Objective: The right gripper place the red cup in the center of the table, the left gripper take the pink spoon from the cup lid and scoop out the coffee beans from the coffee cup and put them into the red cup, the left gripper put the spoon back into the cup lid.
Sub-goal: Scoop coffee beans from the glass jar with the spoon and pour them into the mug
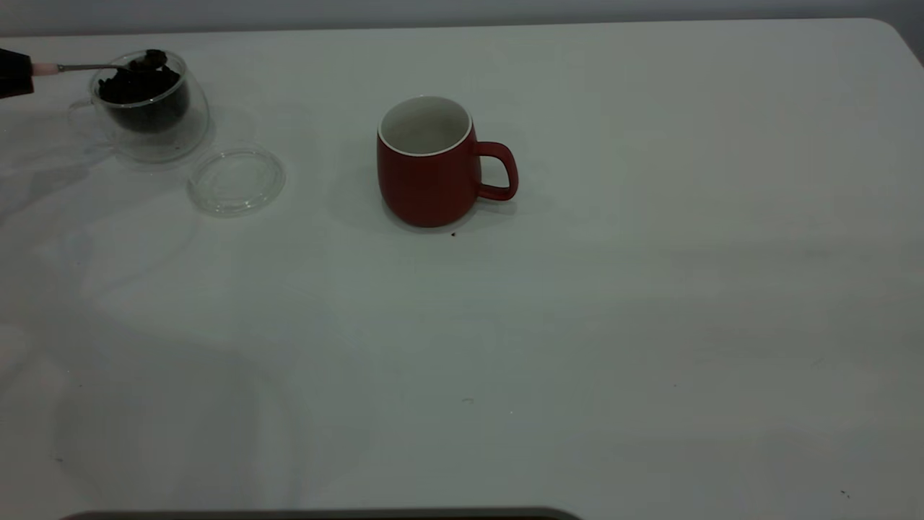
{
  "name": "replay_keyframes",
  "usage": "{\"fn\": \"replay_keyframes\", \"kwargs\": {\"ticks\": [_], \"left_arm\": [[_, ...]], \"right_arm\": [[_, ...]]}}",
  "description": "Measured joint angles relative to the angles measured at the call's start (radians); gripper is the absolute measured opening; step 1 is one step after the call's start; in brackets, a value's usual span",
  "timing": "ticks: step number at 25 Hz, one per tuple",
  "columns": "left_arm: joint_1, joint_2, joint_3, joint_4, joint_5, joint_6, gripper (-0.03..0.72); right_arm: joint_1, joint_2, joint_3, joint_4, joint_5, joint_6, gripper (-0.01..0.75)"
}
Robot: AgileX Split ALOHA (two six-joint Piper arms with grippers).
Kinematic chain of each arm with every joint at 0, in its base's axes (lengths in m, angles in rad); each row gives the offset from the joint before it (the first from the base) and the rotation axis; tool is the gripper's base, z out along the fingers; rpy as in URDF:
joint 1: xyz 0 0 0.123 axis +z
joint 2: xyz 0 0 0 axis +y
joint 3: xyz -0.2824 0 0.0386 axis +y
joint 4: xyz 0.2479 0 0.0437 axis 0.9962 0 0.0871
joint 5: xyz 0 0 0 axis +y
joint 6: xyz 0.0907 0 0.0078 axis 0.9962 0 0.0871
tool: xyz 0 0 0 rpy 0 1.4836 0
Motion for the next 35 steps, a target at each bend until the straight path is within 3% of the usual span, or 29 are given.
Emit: {"fn": "replay_keyframes", "kwargs": {"ticks": [22, 35], "left_arm": [[-0.043, -0.179, 0.215, -0.002, -0.002, 0.024, 0.114], [-0.239, -0.218, 0.227, 0.003, -0.002, 0.027, 0.114]], "right_arm": [[0.0, 0.0, 0.0, 0.0, 0.0, 0.0, 0.591], [0.0, 0.0, 0.0, 0.0, 0.0, 0.0, 0.591]]}}
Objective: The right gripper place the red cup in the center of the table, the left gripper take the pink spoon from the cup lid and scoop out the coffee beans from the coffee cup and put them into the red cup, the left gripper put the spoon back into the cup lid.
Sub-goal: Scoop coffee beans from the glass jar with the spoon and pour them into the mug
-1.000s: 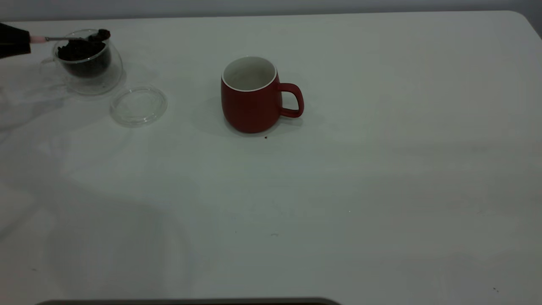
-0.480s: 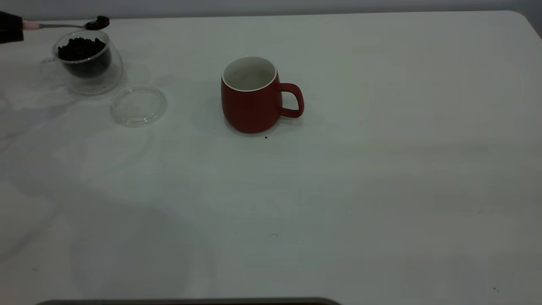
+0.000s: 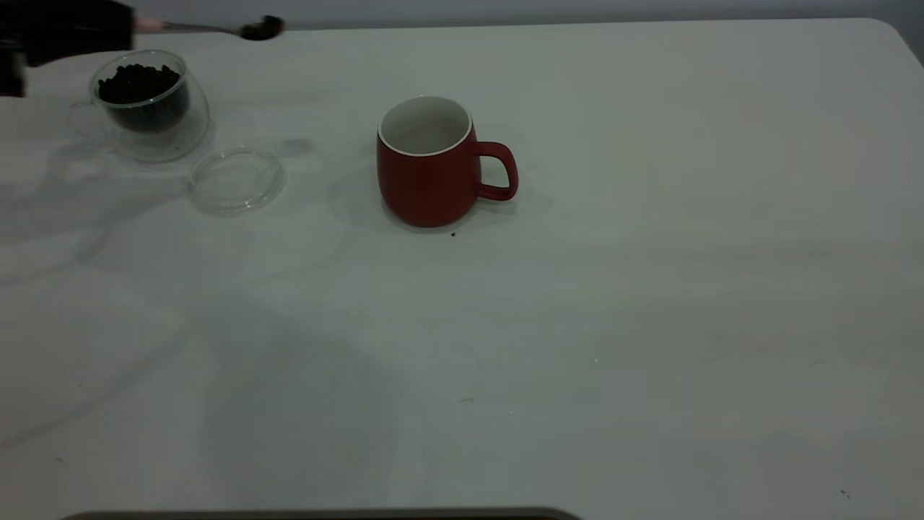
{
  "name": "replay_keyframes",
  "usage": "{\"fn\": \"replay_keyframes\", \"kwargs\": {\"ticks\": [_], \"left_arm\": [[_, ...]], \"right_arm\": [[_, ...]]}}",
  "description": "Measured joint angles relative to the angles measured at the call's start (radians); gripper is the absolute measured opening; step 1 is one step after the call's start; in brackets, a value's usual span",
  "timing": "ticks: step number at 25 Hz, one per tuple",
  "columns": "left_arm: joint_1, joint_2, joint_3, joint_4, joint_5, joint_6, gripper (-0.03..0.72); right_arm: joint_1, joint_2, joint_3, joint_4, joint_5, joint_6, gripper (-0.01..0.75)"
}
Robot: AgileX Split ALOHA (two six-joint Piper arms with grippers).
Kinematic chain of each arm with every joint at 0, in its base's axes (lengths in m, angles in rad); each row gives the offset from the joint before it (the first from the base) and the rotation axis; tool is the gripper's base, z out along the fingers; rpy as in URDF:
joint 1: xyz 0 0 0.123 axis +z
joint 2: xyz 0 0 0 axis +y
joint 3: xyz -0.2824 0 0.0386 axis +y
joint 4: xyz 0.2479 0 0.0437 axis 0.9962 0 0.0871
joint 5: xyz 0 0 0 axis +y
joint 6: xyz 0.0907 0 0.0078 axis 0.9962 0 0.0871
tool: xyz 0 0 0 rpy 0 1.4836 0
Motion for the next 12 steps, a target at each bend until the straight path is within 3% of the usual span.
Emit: {"fn": "replay_keyframes", "kwargs": {"ticks": [12], "left_arm": [[-0.171, 0.0, 0.001, -0.001, 0.0, -0.001, 0.114]], "right_arm": [[0.0, 0.0, 0.0, 0.0, 0.0, 0.0, 0.591]]}}
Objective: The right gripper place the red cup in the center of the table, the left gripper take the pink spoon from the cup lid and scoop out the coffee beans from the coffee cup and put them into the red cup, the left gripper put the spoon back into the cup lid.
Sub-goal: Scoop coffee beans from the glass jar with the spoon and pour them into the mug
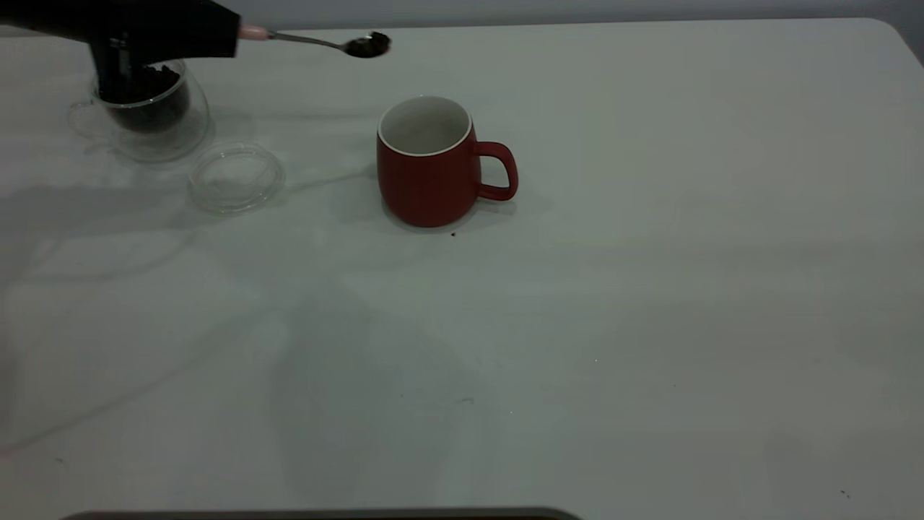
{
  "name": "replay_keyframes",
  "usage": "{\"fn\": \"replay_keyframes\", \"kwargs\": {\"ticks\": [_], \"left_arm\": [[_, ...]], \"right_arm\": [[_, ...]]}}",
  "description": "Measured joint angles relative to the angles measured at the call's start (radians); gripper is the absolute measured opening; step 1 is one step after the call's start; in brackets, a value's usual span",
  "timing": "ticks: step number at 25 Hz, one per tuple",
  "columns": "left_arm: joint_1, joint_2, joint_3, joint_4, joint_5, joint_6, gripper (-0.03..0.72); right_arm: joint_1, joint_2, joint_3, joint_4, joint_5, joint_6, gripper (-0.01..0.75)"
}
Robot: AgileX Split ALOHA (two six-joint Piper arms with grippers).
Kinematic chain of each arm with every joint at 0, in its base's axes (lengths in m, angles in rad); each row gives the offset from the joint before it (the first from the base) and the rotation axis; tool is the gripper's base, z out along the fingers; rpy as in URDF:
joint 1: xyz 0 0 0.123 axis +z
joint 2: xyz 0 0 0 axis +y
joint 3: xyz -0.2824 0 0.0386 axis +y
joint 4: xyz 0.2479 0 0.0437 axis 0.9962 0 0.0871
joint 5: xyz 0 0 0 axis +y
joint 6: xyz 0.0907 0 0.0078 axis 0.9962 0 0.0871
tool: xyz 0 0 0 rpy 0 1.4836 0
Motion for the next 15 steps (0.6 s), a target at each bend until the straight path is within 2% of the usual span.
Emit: {"fn": "replay_keyframes", "kwargs": {"ticks": [15], "left_arm": [[-0.094, 0.011, 0.0, 0.023, -0.007, 0.001, 0.114]], "right_arm": [[0.0, 0.0, 0.0, 0.0, 0.0, 0.0, 0.591]]}}
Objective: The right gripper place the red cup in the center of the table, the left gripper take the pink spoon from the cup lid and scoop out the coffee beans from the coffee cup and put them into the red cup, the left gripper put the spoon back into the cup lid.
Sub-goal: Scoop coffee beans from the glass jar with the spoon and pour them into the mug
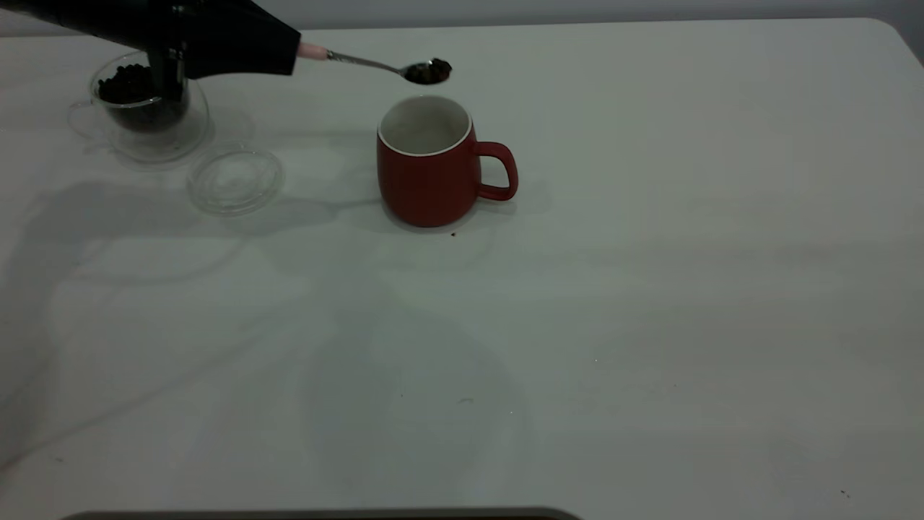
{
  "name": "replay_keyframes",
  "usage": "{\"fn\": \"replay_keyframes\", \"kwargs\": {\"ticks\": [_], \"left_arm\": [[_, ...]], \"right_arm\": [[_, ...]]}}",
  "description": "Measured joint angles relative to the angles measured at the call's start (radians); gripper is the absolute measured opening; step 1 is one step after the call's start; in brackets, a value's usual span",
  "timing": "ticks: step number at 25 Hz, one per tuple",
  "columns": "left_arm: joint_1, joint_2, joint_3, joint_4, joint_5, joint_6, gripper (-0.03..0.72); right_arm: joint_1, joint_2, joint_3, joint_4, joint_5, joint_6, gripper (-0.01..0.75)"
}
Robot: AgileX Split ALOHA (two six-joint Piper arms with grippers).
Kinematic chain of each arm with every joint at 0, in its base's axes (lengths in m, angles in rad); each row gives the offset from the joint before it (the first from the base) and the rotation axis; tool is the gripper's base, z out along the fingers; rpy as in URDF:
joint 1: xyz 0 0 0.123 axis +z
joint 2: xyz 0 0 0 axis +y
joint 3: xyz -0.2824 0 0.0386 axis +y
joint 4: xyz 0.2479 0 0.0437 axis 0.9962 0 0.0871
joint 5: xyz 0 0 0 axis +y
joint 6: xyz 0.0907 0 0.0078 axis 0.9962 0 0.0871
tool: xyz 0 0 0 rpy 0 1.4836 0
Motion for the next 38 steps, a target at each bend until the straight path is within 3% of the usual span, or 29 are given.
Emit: {"fn": "replay_keyframes", "kwargs": {"ticks": [11, 25, 32, 38], "left_arm": [[-0.003, 0.01, 0.0, 0.021, -0.118, 0.106, 0.114], [-0.039, 0.01, 0.0, 0.022, -0.17, 0.587, 0.114], [-0.028, -0.011, 0.0, 0.029, -0.17, 0.452, 0.114], [0.035, -0.131, 0.076, 0.044, -0.168, 0.3, 0.114]], "right_arm": [[0.0, 0.0, 0.0, 0.0, 0.0, 0.0, 0.591], [0.0, 0.0, 0.0, 0.0, 0.0, 0.0, 0.591], [0.0, 0.0, 0.0, 0.0, 0.0, 0.0, 0.591], [0.0, 0.0, 0.0, 0.0, 0.0, 0.0, 0.591]]}}
